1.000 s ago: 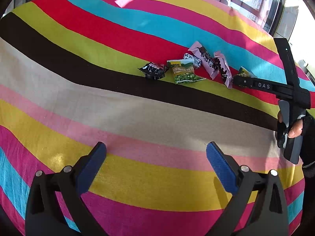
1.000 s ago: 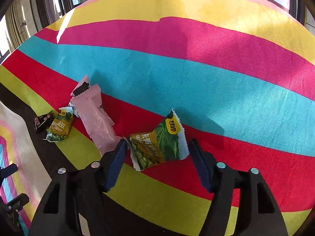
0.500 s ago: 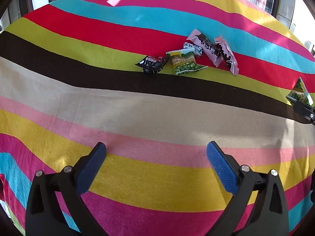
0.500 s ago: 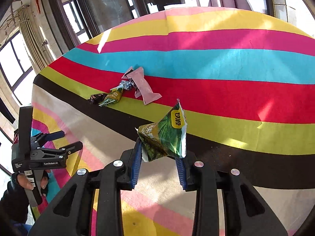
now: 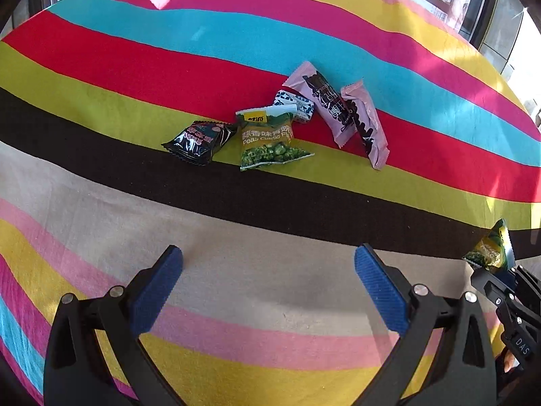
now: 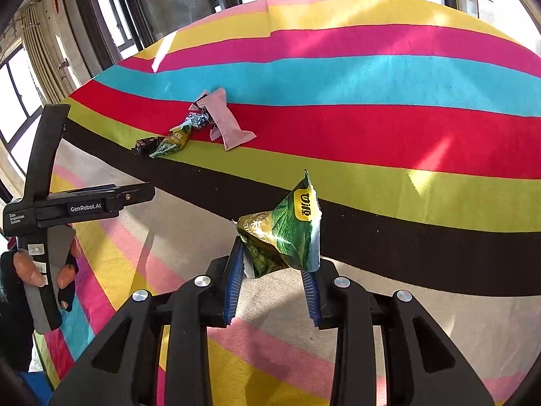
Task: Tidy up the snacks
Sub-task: 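Grasp the green garlic pea packet with the left tool while the right tool holds its packet, then carry both green packets over the white box and open both tools, then move both open tools back over the remaining packets on the cloth, then grasp the pink bar packet with the right tool and lift it, then grasp the dark chocolate packet with the left tool while the right tool holds the pink bar, then carry both packets over the white box and open both tools to drop them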
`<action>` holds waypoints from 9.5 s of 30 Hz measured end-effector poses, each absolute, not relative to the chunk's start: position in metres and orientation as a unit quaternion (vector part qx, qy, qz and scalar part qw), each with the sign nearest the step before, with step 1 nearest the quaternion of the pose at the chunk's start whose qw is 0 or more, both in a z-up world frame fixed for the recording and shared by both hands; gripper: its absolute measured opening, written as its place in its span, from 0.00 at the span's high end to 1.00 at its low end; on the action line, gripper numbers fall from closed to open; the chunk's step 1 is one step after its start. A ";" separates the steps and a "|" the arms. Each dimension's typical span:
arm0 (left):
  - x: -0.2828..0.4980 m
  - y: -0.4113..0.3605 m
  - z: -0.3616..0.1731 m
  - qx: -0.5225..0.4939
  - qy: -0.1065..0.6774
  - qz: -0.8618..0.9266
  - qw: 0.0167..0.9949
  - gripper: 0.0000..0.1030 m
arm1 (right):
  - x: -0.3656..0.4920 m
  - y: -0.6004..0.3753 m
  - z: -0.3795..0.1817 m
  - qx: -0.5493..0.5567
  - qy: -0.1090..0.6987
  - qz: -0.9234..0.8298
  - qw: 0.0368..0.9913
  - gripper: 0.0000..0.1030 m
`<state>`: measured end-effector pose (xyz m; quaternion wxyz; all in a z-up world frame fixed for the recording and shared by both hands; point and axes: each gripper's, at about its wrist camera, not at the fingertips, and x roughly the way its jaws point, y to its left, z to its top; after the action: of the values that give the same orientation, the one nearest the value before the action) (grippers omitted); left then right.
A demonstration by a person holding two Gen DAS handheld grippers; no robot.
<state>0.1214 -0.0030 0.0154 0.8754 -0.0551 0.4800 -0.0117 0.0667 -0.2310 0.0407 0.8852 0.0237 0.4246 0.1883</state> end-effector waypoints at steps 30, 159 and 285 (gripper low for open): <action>0.159 0.091 0.029 -0.136 0.450 0.076 0.879 0.02 | 0.076 -0.240 0.034 0.067 0.435 0.196 0.876 0.65; 0.011 0.173 0.015 -0.172 0.446 0.028 0.878 0.02 | 0.019 -0.087 0.051 0.009 0.409 0.272 0.871 0.17; -0.263 0.305 0.002 -0.216 0.408 0.145 0.875 0.68 | -0.175 0.147 0.041 -0.135 0.433 0.540 0.709 0.78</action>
<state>-0.2629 0.3055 0.0024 0.8749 -0.2158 0.4083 0.1455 -0.1747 0.1474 0.0407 0.7091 -0.1349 0.4331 0.5398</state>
